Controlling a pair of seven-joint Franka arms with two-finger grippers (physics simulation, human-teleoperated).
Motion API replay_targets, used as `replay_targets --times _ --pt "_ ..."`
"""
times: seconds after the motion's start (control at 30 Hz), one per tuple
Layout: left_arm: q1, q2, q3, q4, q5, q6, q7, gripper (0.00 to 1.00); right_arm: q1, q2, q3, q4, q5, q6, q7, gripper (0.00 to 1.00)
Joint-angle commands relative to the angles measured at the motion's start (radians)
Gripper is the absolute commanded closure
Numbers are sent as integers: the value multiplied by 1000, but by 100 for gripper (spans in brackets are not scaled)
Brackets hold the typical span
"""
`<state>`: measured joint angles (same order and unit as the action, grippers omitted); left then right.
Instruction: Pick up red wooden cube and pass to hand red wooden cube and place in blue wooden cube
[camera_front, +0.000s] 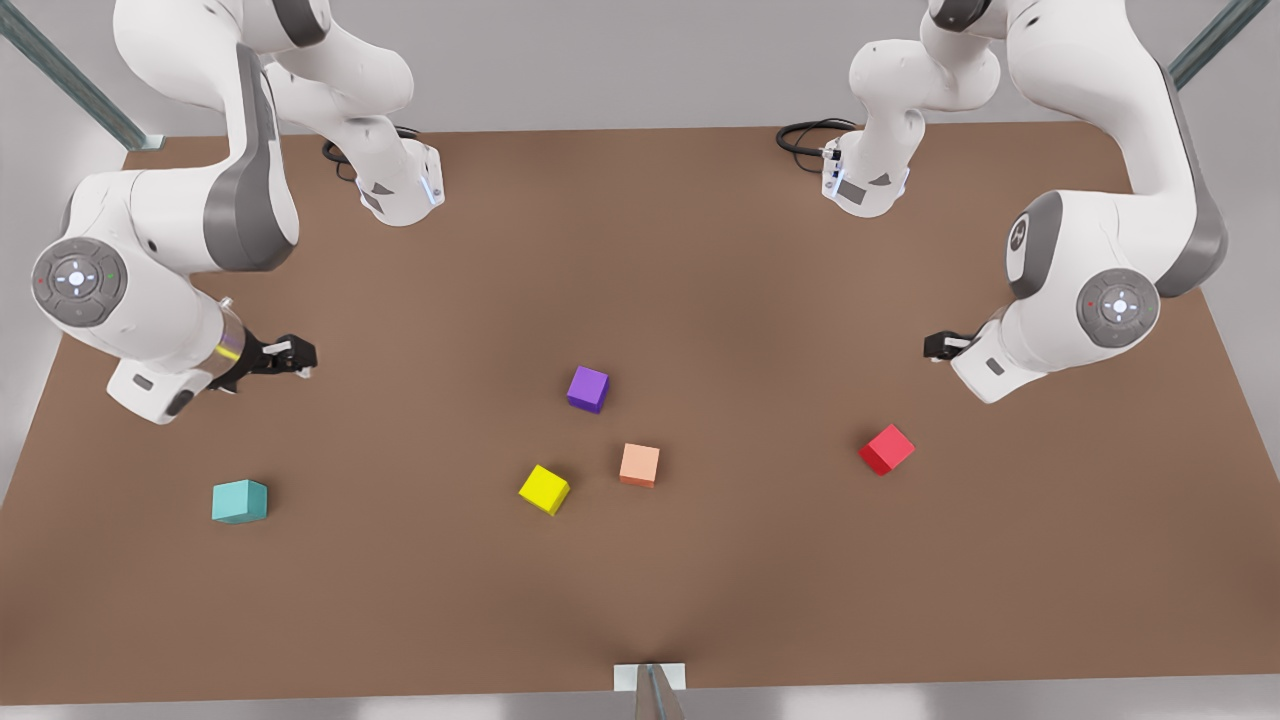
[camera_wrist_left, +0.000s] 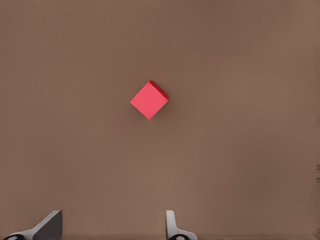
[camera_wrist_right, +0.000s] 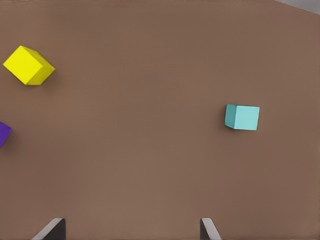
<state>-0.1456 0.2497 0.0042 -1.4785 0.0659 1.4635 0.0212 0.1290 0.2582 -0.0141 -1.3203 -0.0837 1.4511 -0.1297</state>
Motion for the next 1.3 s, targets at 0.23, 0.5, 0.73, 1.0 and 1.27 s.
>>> replay_targets --times 0.23,0.5,0.73,1.0,1.27 --pt "0 298 19 -81 -104 470 -527 0 -2 0 -7 -8 -10 25 27 0" --pt "15 264 53 -253 -184 667 -863 0 -31 33 -9 24 53 81 25 0" --pt "17 281 53 -328 -181 833 -905 0 -55 18 -14 33 39 14 12 0" --pt "17 303 51 -330 -176 845 -790 0 -85 27 -60 29 32 -23 -77 0" --pt "17 330 51 -339 -175 824 -751 0 -75 26 -50 32 47 -40 -84 0"
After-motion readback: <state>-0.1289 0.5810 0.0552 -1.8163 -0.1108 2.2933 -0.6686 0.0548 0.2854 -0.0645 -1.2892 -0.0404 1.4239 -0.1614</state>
